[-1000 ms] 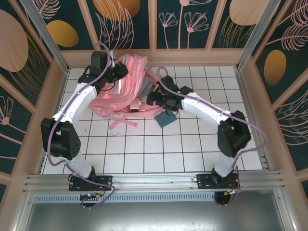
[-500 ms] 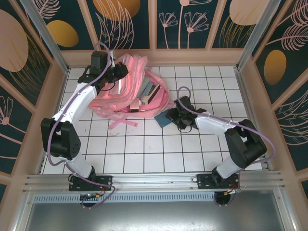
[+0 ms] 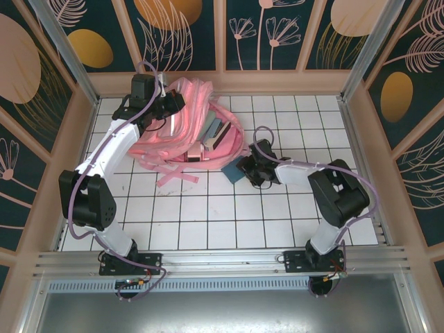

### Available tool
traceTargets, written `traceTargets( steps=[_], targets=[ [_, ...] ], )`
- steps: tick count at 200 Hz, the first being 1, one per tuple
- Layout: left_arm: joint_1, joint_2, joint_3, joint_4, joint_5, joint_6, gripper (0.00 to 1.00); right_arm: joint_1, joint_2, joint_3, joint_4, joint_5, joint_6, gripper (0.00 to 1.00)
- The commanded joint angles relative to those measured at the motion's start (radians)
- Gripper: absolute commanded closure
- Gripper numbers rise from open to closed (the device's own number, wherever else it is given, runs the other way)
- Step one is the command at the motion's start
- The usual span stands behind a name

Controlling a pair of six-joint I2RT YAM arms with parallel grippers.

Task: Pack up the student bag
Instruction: Pick up the card holder from the center of the table, then place the card holder in the student bag.

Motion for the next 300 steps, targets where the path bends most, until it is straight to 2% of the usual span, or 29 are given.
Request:
traceTargets(
  steps=[1, 17, 25, 42, 51, 124, 160, 195, 221, 267, 300],
  targets=[
    [-0.001, -0.05, 0.025, 0.088, 0.044, 0.017, 1.0, -0.003, 0.051, 0.046, -0.035, 0.059, 0.003, 0.58],
    [-0.003, -0.052, 0.026, 0.085, 0.042, 0.021, 1.0, -0.003, 0.058, 0.062, -0.061, 0.087, -0.004, 0.63],
    [-0.002, -0.053, 0.025, 0.084, 0.038, 0.024, 1.0, -0.004, 0.059, 0.066, -0.071, 0.096, -0.007, 0.69],
    [-0.001, -0.051, 0.028, 0.079, 0.035, 0.03, 1.0, -0.004, 0.055, 0.07, -0.082, 0.107, -0.019, 0.92],
    [-0.001, -0.049, 0.03, 0.077, 0.033, 0.031, 1.0, -0.004, 0.045, 0.076, -0.101, 0.116, -0.026, 1.0],
    [-0.001, -0.025, 0.059, 0.071, 0.04, 0.037, 1.0, 0.007, -0.17, 0.181, -0.343, 0.295, -0.197, 1.0],
    [-0.001, -0.015, 0.061, 0.079, 0.051, 0.03, 1.0, 0.011, -0.175, 0.308, -0.343, 0.237, -0.325, 1.0],
    [-0.001, -0.015, 0.066, 0.079, 0.056, 0.027, 1.0, 0.009, -0.091, 0.402, -0.201, 0.087, -0.367, 1.0],
    [-0.001, -0.017, 0.065, 0.079, 0.059, 0.021, 1.0, 0.008, 0.026, 0.491, -0.114, -0.002, -0.355, 1.0],
    [-0.001, -0.02, 0.053, 0.078, 0.069, 0.018, 1.0, 0.004, 0.278, 0.722, -0.071, -0.125, -0.315, 1.0],
    [-0.001, -0.015, 0.041, 0.079, 0.094, 0.007, 1.0, 0.024, 0.448, 0.915, -0.085, -0.16, -0.286, 1.0]
  ],
)
